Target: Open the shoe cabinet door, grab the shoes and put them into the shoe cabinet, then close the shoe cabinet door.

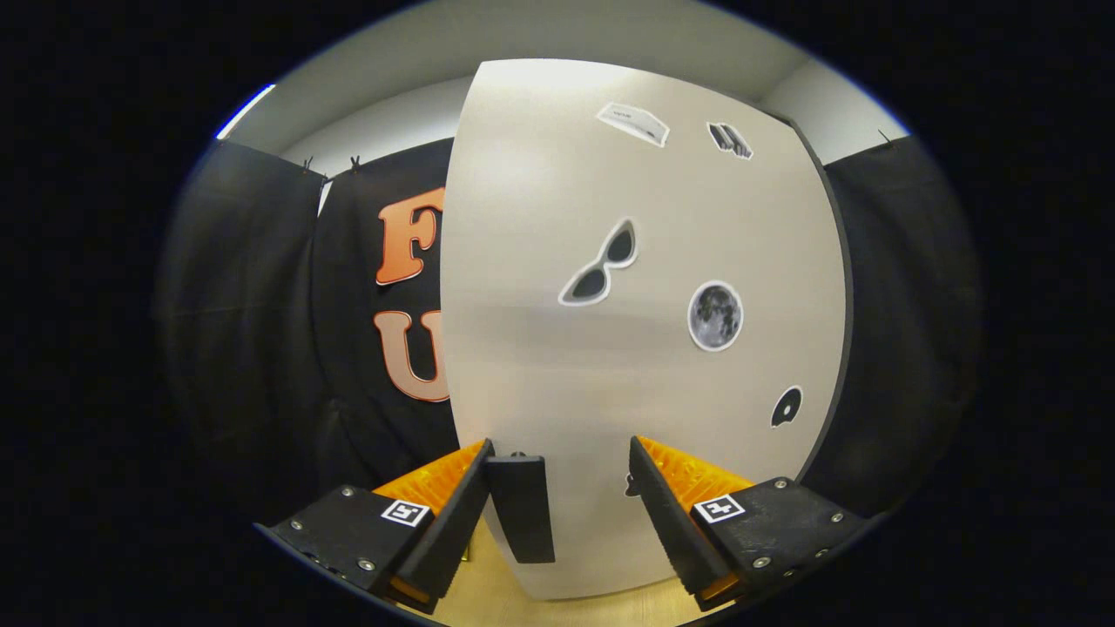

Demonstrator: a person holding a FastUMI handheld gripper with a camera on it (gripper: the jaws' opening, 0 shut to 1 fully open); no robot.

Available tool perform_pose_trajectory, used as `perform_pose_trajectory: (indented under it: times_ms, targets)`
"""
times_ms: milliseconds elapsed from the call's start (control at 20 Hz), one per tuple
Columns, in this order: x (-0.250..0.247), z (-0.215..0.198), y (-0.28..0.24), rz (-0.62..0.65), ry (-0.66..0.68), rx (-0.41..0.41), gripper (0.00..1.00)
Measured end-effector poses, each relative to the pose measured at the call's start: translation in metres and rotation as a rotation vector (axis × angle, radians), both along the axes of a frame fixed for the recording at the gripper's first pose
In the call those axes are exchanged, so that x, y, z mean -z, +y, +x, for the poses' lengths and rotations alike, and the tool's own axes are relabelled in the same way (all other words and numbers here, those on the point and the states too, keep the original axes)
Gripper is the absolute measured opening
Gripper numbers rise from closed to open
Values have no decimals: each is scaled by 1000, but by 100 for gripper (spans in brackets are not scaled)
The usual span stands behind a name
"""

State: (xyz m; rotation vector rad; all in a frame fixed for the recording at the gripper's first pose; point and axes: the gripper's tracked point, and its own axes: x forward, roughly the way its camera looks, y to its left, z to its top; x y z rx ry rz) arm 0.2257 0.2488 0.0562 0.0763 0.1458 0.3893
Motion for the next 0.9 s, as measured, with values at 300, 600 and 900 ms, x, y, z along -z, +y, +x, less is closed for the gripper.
perform_pose_trajectory:
  times_ms: [300, 600, 900]
  targets:
    - [-53, -32, -70, -89, -103, 83, 95]
    - [-93, -77, -164, -158, -175, 213, 95]
    - [-103, -118, -205, -190, -180, 267, 95]
